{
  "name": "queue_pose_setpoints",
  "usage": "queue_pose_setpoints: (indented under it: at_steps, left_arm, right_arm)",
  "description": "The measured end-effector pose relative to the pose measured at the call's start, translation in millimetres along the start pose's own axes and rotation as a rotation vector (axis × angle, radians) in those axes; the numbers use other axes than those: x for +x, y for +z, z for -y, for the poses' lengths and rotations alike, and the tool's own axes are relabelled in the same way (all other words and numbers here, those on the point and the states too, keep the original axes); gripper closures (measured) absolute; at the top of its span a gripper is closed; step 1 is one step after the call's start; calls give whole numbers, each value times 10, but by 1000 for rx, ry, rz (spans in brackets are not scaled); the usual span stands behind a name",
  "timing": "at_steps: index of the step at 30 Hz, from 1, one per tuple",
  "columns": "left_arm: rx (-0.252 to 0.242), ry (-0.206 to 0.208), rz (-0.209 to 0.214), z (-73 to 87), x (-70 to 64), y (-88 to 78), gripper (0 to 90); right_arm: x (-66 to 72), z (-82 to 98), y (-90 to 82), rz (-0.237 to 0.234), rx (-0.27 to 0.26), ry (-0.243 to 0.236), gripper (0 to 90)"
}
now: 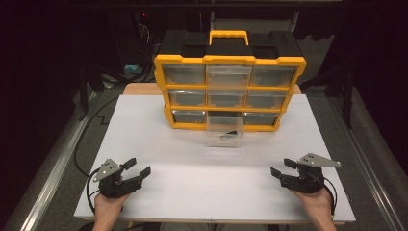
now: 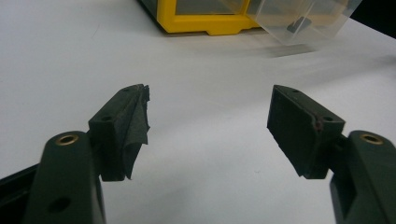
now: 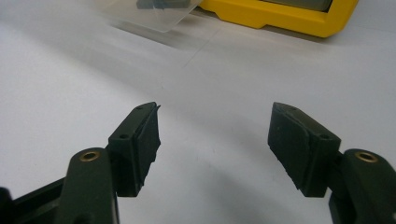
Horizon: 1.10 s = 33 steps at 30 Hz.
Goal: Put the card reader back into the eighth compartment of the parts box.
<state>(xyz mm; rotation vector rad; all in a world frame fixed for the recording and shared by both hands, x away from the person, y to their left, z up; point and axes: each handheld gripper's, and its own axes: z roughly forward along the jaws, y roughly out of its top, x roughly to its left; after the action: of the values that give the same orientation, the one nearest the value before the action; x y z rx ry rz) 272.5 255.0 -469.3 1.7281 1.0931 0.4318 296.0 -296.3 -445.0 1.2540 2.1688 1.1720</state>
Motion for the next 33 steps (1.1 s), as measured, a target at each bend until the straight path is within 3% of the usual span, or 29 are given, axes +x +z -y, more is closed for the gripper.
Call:
queue_pose_setpoints:
  at_steps: [9,33]
  left_arm:
    - [-8,-17,3,4,15,-7,300]
    - [-9,-11,5,4,8,-5,297]
  right_arm:
    - [-23,77,-22,1,-24,20,325]
    - [-42,226,-122,30,-98,51,304]
